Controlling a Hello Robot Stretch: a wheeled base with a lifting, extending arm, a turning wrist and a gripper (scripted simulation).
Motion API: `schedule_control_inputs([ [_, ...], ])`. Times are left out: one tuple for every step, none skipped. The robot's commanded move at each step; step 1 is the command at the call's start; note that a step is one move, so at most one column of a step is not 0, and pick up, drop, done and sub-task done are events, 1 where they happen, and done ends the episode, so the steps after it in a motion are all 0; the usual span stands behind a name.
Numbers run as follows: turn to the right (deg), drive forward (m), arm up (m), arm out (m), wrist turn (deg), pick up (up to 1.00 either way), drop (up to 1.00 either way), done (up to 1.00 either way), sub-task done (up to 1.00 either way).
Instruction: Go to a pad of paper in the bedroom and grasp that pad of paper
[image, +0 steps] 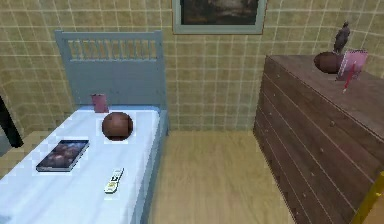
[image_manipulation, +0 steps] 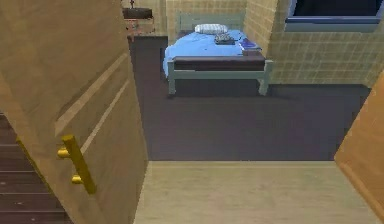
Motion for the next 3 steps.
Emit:
schedule_control_inputs([
  [0.0, 0.15, 0.0, 0.0, 0.0, 0.0, 0.0, 0.0, 0.0],
  [0.0, 0.45, 0.0, 0.0, 0.0, 0.0, 0.0, 0.0, 0.0],
  [27.0, 0.0, 0.0, 0.0, 0.0, 0.0, 0.0, 0.0, 0.0],
])
